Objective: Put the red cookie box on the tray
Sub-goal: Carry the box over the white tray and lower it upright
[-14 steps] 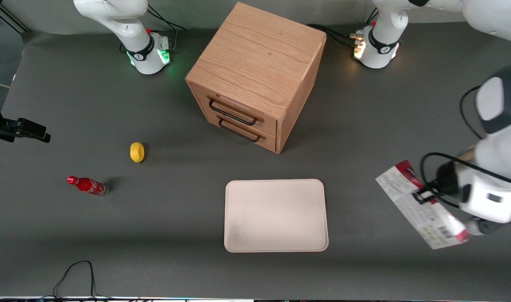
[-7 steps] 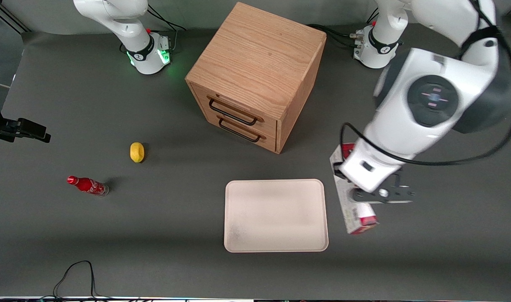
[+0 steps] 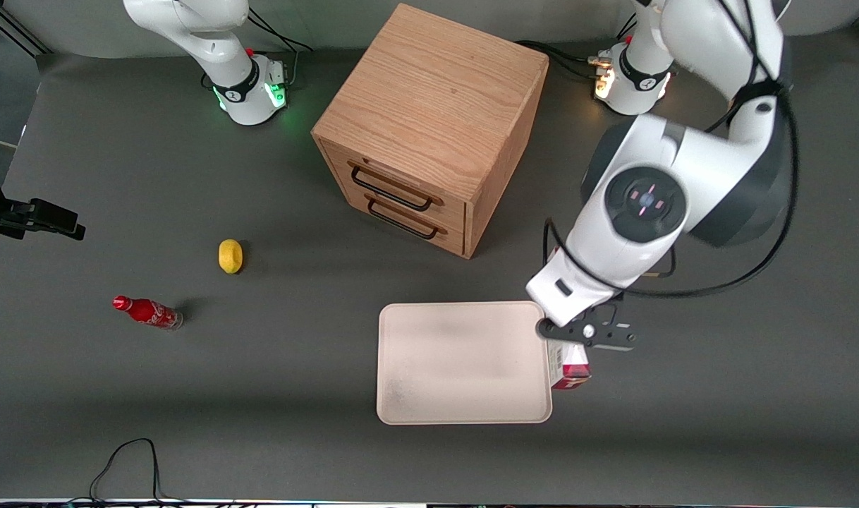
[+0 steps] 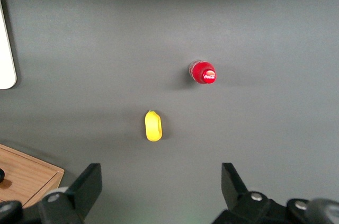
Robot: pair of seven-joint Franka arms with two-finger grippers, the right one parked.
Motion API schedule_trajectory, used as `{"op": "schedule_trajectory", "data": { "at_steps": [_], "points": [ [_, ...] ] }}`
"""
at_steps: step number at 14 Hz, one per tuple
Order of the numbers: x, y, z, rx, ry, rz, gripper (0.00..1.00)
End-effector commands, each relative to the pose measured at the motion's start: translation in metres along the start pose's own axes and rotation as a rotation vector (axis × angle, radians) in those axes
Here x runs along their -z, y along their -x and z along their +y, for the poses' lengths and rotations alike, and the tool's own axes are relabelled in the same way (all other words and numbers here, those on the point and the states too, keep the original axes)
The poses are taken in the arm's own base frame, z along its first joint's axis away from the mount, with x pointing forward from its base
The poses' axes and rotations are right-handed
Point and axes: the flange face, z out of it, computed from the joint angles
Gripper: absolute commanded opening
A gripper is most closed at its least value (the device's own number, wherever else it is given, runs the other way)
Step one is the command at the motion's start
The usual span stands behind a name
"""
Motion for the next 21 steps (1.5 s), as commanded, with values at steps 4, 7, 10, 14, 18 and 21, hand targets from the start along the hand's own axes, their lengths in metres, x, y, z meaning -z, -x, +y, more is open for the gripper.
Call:
{"op": "schedule_trajectory", "data": {
  "at_steps": [4, 7, 10, 14, 18, 21],
  "points": [
    [-0.11, -0.027, 0.016, -0.014, 0.003, 0.004, 0.0],
    [-0.152, -0.035, 0.015, 0.014, 0.003, 0.007, 0.0],
    [-0.189, -0.038, 0.015, 0.009, -0.001, 0.004, 0.0],
    [-0.206, -0.034, 0.016, 0.011, -0.001, -0.002, 0.0],
    [-0.207, -0.033, 0.016, 0.032, 0.002, -0.005, 1.0],
    [-0.197, -0.033, 0.015, 0.063, 0.0, -0.001, 1.0]
  ]
}}
